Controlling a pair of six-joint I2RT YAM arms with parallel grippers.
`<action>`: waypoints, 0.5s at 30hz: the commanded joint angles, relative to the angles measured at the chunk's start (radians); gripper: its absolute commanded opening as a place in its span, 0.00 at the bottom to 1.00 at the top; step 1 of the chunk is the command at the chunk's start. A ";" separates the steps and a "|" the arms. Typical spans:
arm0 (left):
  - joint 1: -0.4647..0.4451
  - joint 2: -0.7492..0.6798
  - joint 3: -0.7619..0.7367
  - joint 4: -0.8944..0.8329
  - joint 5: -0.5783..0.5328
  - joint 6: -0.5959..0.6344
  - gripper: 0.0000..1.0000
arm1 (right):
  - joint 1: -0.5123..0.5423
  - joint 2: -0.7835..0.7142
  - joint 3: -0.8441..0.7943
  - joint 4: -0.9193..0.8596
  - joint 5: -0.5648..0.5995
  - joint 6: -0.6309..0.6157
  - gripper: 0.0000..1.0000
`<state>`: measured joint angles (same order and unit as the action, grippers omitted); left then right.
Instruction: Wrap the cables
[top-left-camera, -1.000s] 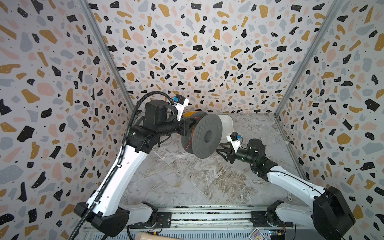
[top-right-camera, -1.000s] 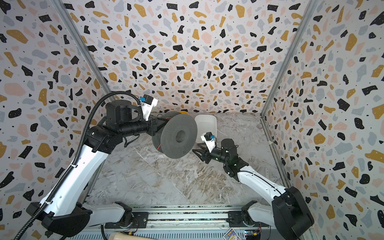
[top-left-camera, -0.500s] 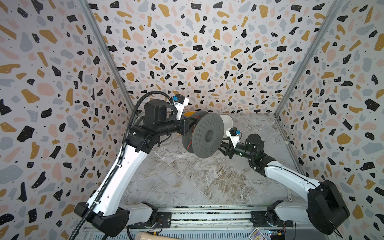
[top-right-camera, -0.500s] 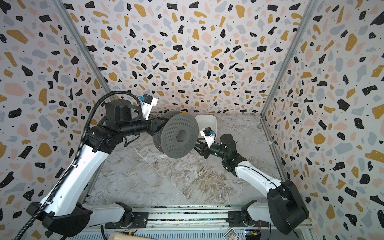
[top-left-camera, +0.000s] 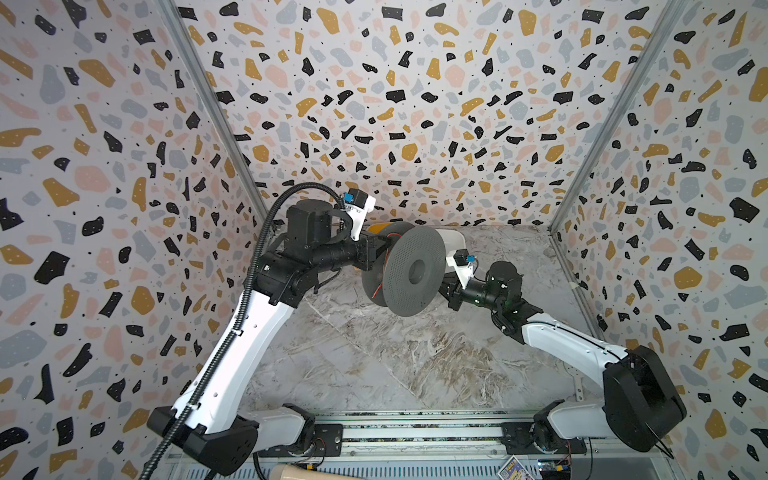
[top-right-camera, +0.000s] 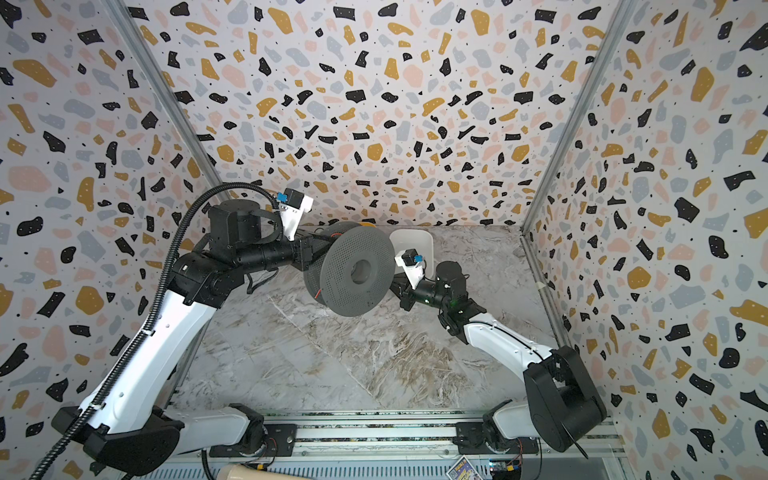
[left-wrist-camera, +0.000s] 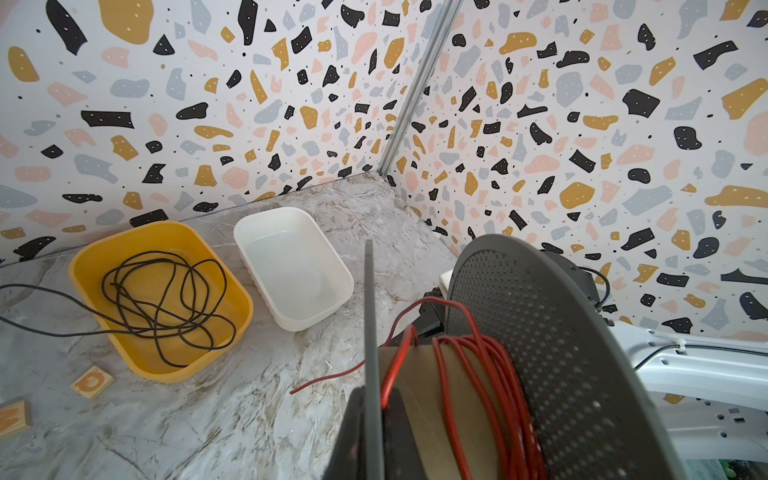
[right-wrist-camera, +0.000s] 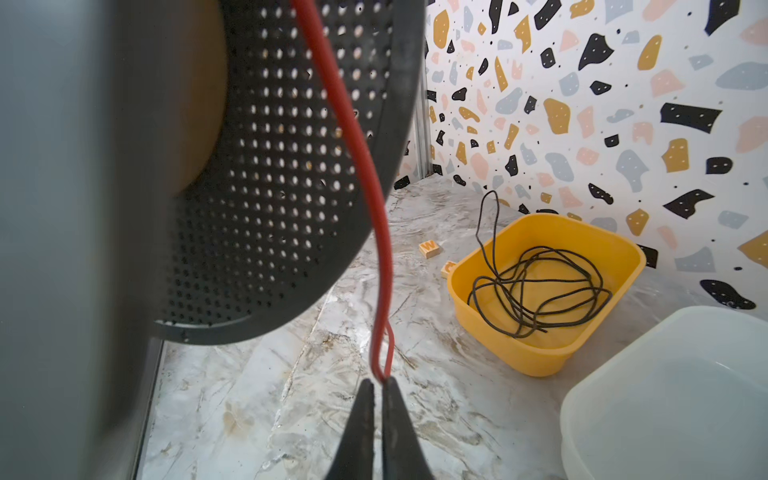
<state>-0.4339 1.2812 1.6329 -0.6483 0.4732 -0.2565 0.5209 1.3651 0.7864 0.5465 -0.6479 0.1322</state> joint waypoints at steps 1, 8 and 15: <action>0.005 -0.030 0.008 0.131 0.047 -0.030 0.00 | -0.001 -0.037 0.014 0.022 -0.039 0.012 0.04; 0.017 -0.019 0.012 0.148 0.071 -0.041 0.00 | -0.003 -0.070 0.015 -0.054 -0.042 0.026 0.06; 0.017 -0.023 0.012 0.163 0.097 -0.055 0.00 | -0.005 -0.117 -0.062 -0.071 0.011 0.007 0.54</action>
<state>-0.4244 1.2812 1.6329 -0.6197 0.5171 -0.2787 0.5205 1.2789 0.7429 0.4931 -0.6575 0.1513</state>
